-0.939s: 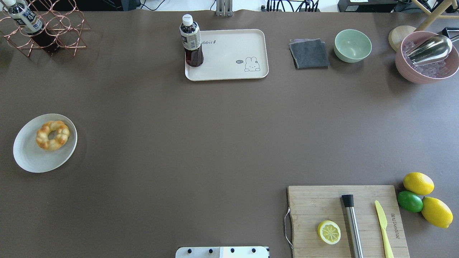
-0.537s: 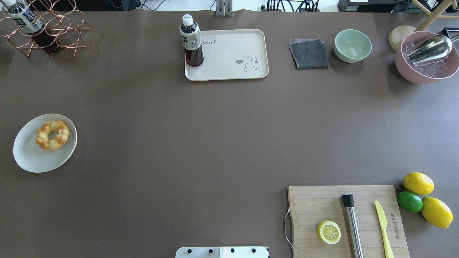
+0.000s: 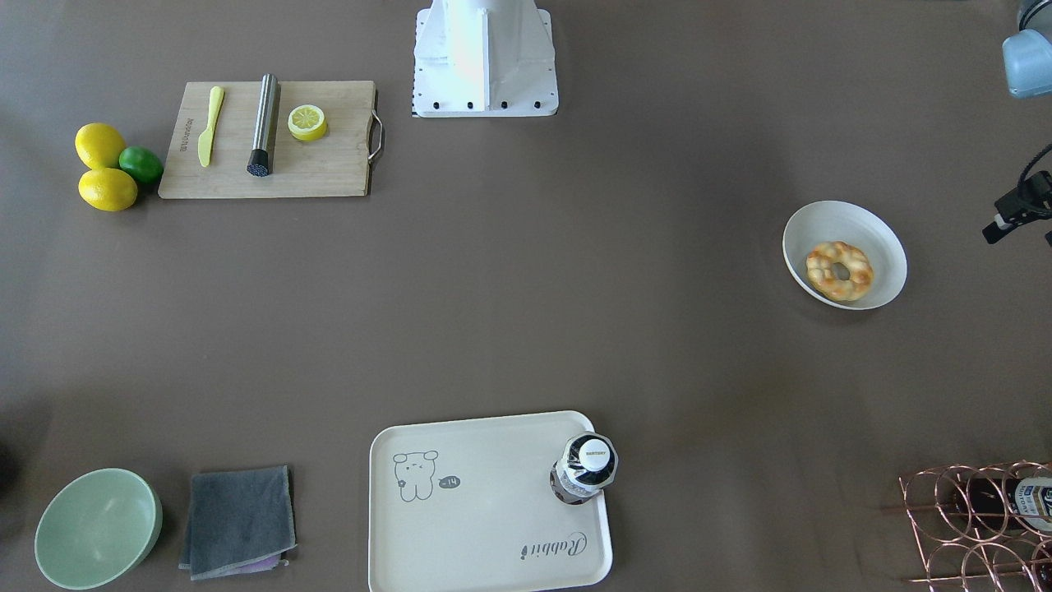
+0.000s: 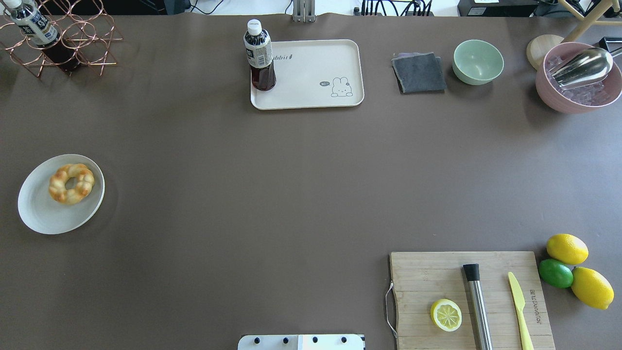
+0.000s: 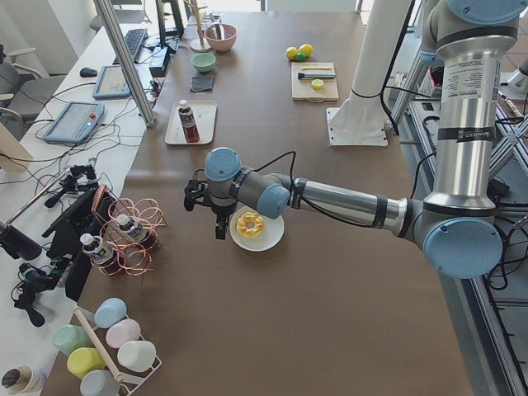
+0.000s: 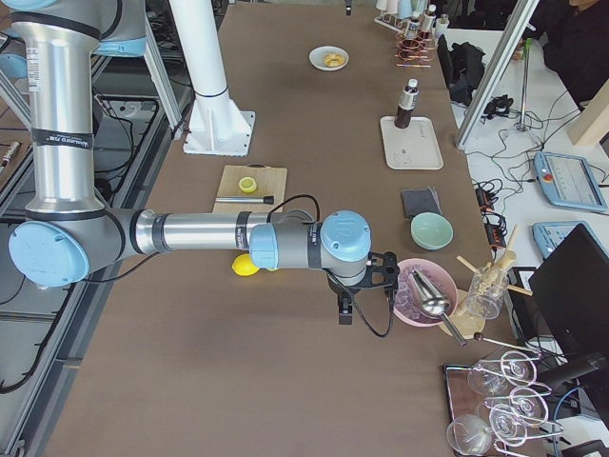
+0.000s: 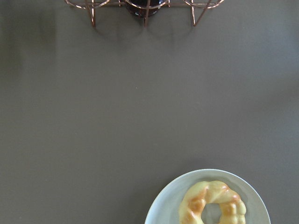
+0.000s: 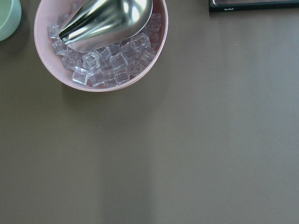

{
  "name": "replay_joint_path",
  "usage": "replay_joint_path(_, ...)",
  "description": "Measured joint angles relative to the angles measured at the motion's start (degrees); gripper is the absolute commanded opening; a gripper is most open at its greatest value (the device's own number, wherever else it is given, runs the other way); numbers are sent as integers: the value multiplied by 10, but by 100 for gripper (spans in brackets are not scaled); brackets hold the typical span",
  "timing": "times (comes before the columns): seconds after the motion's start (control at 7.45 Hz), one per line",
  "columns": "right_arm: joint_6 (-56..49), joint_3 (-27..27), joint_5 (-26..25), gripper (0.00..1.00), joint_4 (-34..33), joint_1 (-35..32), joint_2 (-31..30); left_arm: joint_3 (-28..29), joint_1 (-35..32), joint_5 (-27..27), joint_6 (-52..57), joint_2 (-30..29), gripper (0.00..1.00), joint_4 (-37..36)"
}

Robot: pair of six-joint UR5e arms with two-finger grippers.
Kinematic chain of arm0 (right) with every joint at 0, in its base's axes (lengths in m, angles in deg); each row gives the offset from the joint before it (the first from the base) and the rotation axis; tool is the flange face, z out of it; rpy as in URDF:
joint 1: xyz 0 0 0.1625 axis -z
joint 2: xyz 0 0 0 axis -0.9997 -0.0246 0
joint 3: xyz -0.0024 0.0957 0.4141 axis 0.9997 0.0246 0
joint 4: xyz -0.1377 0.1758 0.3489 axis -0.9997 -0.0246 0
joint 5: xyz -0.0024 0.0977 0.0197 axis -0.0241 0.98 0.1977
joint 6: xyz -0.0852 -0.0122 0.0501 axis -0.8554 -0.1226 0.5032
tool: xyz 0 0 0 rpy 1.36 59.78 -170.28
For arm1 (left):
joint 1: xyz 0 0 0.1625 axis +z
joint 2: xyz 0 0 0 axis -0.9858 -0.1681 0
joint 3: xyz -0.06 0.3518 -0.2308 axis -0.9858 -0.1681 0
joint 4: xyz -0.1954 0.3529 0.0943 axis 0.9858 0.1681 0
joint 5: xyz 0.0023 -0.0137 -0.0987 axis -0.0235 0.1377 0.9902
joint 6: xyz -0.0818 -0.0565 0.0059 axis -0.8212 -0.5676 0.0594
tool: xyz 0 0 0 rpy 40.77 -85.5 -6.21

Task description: Place donut on tray

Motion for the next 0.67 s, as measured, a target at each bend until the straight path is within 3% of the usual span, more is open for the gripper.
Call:
replay_joint_path(0.27, 1, 1, 1, 100, 0, 5, 0, 15, 63, -27, -108, 59, 98, 168)
replay_joint_path(0.67, 64, 1, 5, 100, 3, 61, 47, 34, 92, -43, -141, 92, 98, 259)
